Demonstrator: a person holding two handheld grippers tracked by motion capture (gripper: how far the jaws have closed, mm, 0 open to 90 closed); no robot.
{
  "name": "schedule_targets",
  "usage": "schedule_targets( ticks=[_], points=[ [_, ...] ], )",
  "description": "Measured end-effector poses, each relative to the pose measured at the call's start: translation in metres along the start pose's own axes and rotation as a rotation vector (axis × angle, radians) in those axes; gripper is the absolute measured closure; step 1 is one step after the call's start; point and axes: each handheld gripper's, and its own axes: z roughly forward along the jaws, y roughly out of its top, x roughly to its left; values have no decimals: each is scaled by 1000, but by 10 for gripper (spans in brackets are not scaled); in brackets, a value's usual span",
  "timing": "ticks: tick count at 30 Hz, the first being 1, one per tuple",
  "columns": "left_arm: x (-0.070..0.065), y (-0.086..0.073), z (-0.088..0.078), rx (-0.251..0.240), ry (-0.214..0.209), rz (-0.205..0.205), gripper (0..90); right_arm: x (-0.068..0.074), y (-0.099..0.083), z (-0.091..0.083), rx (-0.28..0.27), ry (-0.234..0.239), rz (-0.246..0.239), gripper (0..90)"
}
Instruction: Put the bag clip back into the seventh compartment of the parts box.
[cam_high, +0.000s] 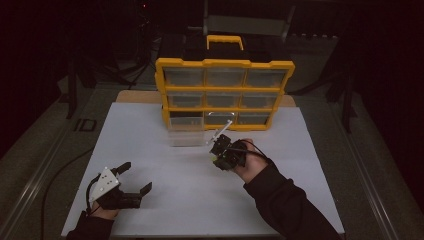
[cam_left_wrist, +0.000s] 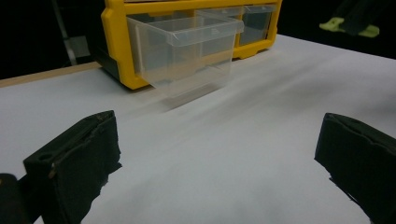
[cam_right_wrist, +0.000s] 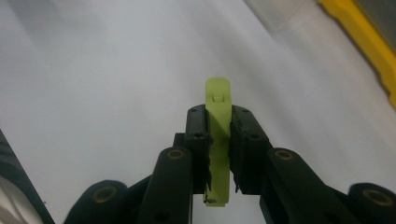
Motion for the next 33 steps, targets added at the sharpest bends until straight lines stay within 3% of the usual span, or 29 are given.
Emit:
schedule_targets(
  ticks=[20,33],
  points=[
    [0,0,0,1,-4,0,1,-13,48,2,-62,-46,-35,787],
    [0,0,0,1,-6,2,1,-27,68,-3,-140,-18,-101,787]
  ],
)
